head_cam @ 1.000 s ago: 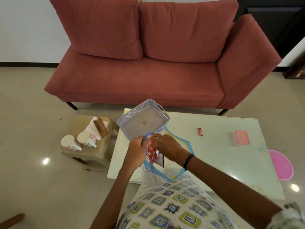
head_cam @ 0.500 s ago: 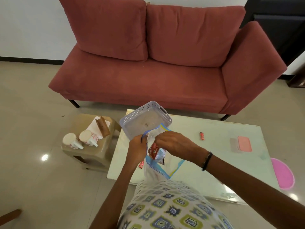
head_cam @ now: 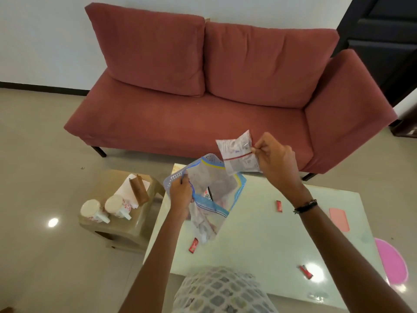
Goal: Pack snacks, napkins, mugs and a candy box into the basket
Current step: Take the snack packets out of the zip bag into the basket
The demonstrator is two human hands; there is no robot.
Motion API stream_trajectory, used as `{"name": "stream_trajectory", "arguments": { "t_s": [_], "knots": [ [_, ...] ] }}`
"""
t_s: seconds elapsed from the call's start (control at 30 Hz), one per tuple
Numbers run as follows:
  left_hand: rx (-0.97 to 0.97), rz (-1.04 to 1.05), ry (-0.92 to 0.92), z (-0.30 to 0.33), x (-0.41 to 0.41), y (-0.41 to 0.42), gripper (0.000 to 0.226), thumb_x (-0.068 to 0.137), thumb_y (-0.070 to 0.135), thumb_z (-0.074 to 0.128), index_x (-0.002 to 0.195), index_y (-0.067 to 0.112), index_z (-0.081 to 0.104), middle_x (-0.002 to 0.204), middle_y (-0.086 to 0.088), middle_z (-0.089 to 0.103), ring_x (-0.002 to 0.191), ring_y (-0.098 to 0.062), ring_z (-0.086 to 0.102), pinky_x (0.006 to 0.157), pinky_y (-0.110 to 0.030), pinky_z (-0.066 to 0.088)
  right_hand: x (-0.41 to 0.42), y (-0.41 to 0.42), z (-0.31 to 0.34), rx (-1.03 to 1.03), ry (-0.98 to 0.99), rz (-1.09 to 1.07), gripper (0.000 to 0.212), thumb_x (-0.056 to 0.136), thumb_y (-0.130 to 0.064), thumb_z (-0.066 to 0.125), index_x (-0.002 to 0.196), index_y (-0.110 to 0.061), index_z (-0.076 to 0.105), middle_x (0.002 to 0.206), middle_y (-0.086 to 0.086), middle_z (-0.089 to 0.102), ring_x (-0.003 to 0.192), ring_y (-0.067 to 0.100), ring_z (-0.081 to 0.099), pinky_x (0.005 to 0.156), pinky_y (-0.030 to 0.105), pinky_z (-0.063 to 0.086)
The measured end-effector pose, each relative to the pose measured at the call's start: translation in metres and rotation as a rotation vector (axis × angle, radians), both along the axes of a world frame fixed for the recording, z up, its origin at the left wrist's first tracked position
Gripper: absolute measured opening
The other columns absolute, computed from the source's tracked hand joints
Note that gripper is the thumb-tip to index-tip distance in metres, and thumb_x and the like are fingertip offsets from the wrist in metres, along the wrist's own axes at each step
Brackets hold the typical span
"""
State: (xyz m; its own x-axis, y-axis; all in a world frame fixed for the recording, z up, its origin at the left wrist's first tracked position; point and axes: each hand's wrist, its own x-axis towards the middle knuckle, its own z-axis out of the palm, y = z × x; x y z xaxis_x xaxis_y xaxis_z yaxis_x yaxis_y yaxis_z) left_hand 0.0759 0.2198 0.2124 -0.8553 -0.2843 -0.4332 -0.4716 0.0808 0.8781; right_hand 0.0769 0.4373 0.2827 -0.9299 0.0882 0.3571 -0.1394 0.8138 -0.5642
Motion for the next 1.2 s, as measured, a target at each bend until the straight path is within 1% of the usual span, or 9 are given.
{"name": "stream_trajectory", "arguments": {
  "t_s": [0.2, 0.3, 0.4, 0.5, 0.6, 0.8, 0.93, 1.07, 1.2],
  "knots": [
    [-0.097, 0.080, 0.049, -0.003, -0.045, -0.006, 0.035, 0.100, 0.027, 0.035, 0.080, 0.002, 0.050, 0.069, -0.016, 0.045, 0.062, -0.025, 0.042, 0.038, -0.010, 0.035, -0.077, -0.006, -0.018, 0.045, 0.074, -0.231, 0.011, 0.088, -0.007, 0.050, 0.080, -0.014, 0.046, 0.060, 0.011, 0.060, 0.055, 0.038, 0.046, 0.049, 0.036, 0.039],
    [-0.131, 0.104, 0.049, -0.019, -0.064, -0.008, 0.034, 0.100, 0.026, 0.033, 0.083, 0.002, 0.049, 0.063, -0.009, 0.042, 0.057, -0.018, 0.038, 0.044, -0.006, 0.036, -0.109, -0.011, -0.059, 0.041, 0.017, -0.285, 0.010, 0.088, -0.003, 0.048, 0.082, -0.011, 0.050, 0.062, 0.012, 0.061, 0.051, 0.032, 0.038, 0.051, 0.030, 0.028],
    [-0.077, 0.181, 0.040, -0.047, -0.083, -0.015, 0.027, 0.100, 0.027, 0.034, 0.090, 0.008, 0.049, 0.085, -0.013, 0.048, 0.078, -0.024, 0.043, 0.049, -0.027, 0.026, -0.134, -0.012, -0.115, -0.030, -0.028, -0.345, 0.011, 0.089, -0.002, 0.047, 0.083, -0.011, 0.050, 0.065, 0.009, 0.063, 0.055, 0.033, 0.050, 0.053, 0.029, 0.032],
    [0.049, 0.297, -0.002, -0.091, -0.108, -0.026, 0.027, 0.099, 0.025, 0.037, 0.105, 0.008, 0.056, 0.097, -0.009, 0.052, 0.090, -0.022, 0.048, 0.070, -0.020, 0.033, -0.154, -0.013, -0.177, -0.060, -0.049, -0.409, 0.013, 0.089, 0.002, 0.046, 0.084, -0.009, 0.050, 0.064, 0.008, 0.062, 0.054, 0.028, 0.052, 0.052, 0.028, 0.036],
    [0.159, 0.344, -0.034, -0.135, -0.130, -0.039, 0.026, 0.097, 0.030, 0.041, 0.097, 0.010, 0.057, 0.099, -0.010, 0.058, 0.093, -0.025, 0.055, 0.085, -0.036, 0.045, -0.167, -0.018, -0.237, -0.038, -0.140, -0.434, 0.016, 0.087, 0.004, 0.044, 0.082, -0.010, 0.050, 0.059, 0.007, 0.055, 0.052, 0.028, 0.047, 0.050, 0.028, 0.034],
    [0.114, 0.295, -0.010, -0.181, -0.141, -0.057, 0.032, 0.093, 0.043, 0.043, 0.089, 0.018, 0.061, 0.099, -0.007, 0.062, 0.094, -0.026, 0.059, 0.092, -0.038, 0.047, -0.185, -0.038, -0.328, 0.236, -0.432, -0.233, 0.020, 0.084, 0.009, 0.041, 0.090, -0.009, 0.048, 0.065, 0.008, 0.047, 0.057, 0.030, 0.039, 0.043, 0.029, 0.015],
    [0.097, 0.273, 0.011, -0.195, -0.141, -0.063, 0.035, 0.093, 0.046, 0.046, 0.070, 0.025, 0.063, 0.076, 0.004, 0.066, 0.088, -0.026, 0.065, 0.088, -0.041, 0.052, -0.215, -0.045, -0.361, 0.319, -0.480, -0.162, 0.023, 0.085, 0.005, 0.042, 0.098, -0.011, 0.049, 0.081, 0.019, 0.064, 0.069, 0.039, 0.057, 0.053, 0.032, 0.031],
    [0.125, 0.212, 0.012, -0.201, -0.144, -0.057, 0.040, 0.094, 0.044, 0.043, 0.065, 0.026, 0.062, 0.054, 0.015, 0.066, 0.063, -0.008, 0.063, 0.070, -0.030, 0.051, -0.250, -0.046, -0.377, 0.358, -0.503, -0.141, 0.029, 0.081, 0.005, 0.044, 0.104, -0.012, 0.051, 0.091, 0.019, 0.066, 0.085, 0.041, 0.063, 0.062, 0.035, 0.038],
    [0.089, 0.218, 0.016, -0.199, -0.143, -0.040, 0.036, 0.095, 0.040, 0.043, 0.072, 0.016, 0.055, 0.059, 0.007, 0.056, 0.050, -0.005, 0.056, 0.047, -0.021, 0.044, -0.266, -0.044, -0.388, 0.296, -0.627, -0.135, 0.033, 0.085, 0.003, 0.041, 0.111, -0.012, 0.054, 0.107, 0.020, 0.063, 0.100, 0.041, 0.060, 0.079, 0.040, 0.047]
  ]
}}
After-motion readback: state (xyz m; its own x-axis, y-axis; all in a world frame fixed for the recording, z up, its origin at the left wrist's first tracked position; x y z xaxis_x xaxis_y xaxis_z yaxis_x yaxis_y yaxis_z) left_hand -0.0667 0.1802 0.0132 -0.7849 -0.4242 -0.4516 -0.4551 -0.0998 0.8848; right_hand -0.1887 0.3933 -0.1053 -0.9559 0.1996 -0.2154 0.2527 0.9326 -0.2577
